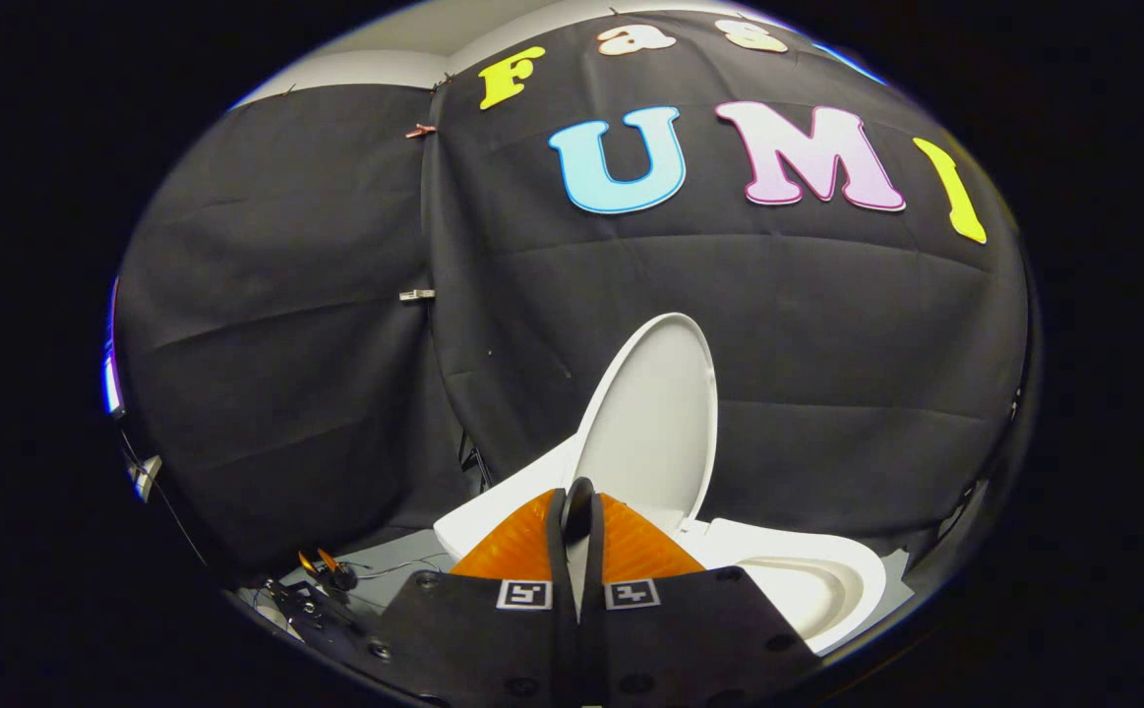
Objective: Open the toilet lid.
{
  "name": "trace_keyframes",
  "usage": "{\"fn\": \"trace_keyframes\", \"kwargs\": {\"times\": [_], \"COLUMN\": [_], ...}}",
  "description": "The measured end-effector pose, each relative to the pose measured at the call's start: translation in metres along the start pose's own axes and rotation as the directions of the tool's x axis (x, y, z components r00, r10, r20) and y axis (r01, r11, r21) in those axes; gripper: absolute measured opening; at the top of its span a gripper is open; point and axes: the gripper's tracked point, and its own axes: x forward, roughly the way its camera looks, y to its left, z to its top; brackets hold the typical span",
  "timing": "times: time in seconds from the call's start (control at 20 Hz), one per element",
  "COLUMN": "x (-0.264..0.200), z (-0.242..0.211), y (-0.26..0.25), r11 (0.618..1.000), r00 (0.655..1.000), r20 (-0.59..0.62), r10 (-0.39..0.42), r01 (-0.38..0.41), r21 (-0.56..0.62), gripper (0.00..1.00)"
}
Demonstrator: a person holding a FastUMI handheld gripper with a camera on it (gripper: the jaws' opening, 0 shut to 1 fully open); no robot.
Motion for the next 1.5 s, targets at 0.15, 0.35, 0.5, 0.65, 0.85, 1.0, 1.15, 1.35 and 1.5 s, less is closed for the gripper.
{"fn": "trace_keyframes", "kwargs": {"times": [0.15,0.35,0.5,0.65,0.85,1.0,1.15,1.35,1.5], "x": [0.01,0.028,0.037,0.042,0.04,0.037,0.03,0.001,-0.023], "z": [0.0,-0.003,-0.005,-0.01,-0.028,-0.021,-0.013,0.017,0.04], "y": [0.016,0.039,0.05,0.065,0.104,0.101,0.098,0.065,0.018], "r11": [1.0,0.997,0.993,0.994,0.985,0.981,0.983,0.992,0.998], "r00": [1.0,0.999,0.999,1.0,0.986,0.99,0.988,0.984,0.979], "r20": [-0.001,-0.003,-0.003,-0.005,-0.061,-0.016,0.019,0.129,0.199], "r10": [-0.022,-0.035,-0.046,-0.004,0.155,0.139,0.152,0.125,0.051], "r01": [0.022,0.034,0.045,0.004,-0.159,-0.14,-0.149,-0.119,-0.042], "r21": [-0.017,-0.071,-0.113,-0.11,-0.063,-0.137,-0.109,-0.05,-0.048], "gripper": [0.05,0.05,0.05,0.09,0.62,1.0,1.0,1.0,1.0]}}
